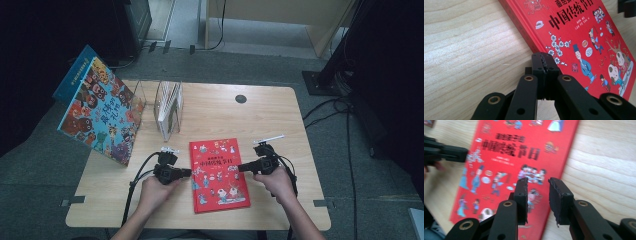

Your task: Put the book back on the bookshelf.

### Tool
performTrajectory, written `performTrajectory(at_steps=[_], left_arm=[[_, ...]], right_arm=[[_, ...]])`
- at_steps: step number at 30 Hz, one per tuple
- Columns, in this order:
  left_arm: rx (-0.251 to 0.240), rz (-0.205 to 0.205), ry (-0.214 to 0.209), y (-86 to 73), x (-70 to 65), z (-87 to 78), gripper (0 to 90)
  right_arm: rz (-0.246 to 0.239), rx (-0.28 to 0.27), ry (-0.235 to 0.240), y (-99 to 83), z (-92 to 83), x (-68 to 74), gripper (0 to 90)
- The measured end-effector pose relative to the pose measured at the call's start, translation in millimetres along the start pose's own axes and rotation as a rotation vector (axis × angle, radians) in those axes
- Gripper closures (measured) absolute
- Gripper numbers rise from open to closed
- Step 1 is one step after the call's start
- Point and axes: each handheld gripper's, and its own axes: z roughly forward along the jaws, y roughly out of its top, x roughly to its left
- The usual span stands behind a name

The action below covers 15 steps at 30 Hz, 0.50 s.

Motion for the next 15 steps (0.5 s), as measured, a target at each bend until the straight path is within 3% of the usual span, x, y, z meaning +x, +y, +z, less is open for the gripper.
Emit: performTrajectory(at_steps=[4,9,15], left_arm=[[0.003,0.002,0.002,0.3,-0.2,0.0,90.0],[0.004,0.008,0.005,0.1,-0.6,-0.2,90.0],[0.004,0.004,0.004,0.2,-0.7,0.1,90.0]], right_arm=[[0.015,0.014,-0.010,1.5,7.6,-6.7,68.1],[0.043,0.048,0.013,4.6,17.5,-10.5,66.5],[0.113,0.055,0.041,10.9,18.9,-14.8,65.8]])
